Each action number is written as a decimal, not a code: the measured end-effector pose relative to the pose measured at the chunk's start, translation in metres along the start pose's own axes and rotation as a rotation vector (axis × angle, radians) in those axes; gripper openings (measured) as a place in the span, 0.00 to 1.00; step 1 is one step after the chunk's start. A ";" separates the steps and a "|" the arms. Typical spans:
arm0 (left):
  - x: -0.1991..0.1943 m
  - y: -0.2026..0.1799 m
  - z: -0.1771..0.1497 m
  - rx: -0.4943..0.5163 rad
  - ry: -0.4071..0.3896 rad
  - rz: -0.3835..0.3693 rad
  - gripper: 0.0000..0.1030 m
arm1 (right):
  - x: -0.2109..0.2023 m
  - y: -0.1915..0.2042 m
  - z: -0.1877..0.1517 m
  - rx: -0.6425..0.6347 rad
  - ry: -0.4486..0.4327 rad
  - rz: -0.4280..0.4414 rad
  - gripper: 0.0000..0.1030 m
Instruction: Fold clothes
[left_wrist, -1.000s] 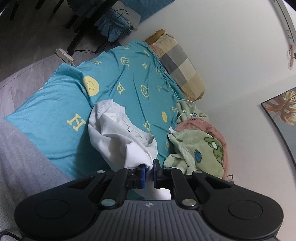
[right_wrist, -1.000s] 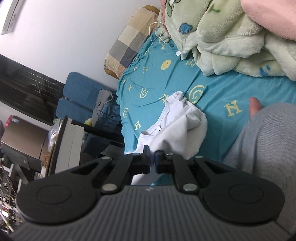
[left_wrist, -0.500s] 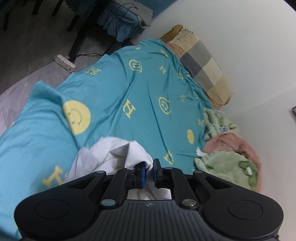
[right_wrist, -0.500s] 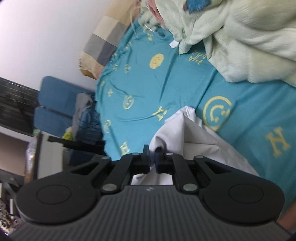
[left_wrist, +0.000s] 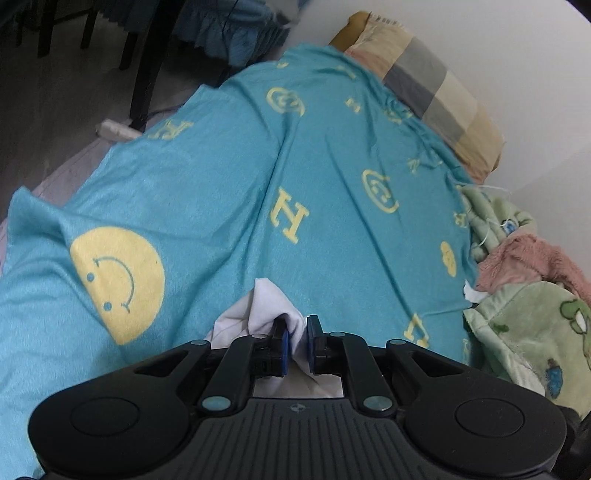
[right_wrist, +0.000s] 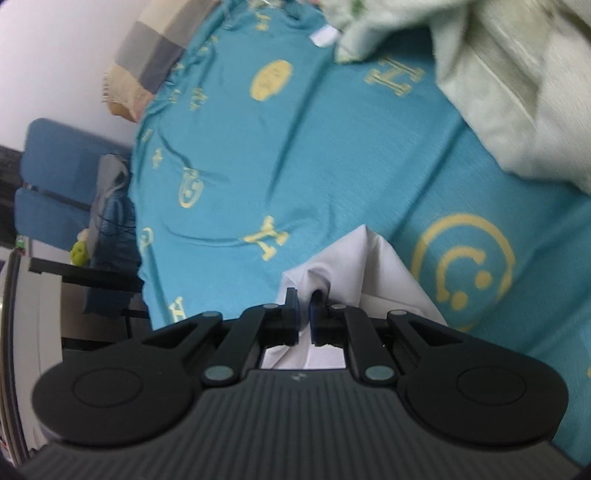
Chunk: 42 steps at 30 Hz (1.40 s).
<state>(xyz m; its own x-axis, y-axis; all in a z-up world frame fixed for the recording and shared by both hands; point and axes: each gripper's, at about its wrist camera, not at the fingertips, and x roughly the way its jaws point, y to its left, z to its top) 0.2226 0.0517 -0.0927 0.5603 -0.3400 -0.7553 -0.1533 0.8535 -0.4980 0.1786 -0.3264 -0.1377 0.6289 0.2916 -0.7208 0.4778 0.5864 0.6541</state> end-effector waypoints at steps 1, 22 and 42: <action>-0.003 -0.002 0.000 0.014 -0.016 -0.003 0.10 | -0.003 0.002 0.000 -0.026 -0.014 0.011 0.09; -0.014 -0.055 -0.051 0.441 -0.145 0.178 0.71 | -0.013 0.049 -0.040 -0.548 -0.116 -0.004 0.71; -0.104 -0.059 -0.110 0.578 -0.180 0.154 0.73 | -0.076 0.039 -0.107 -0.693 -0.114 -0.109 0.70</action>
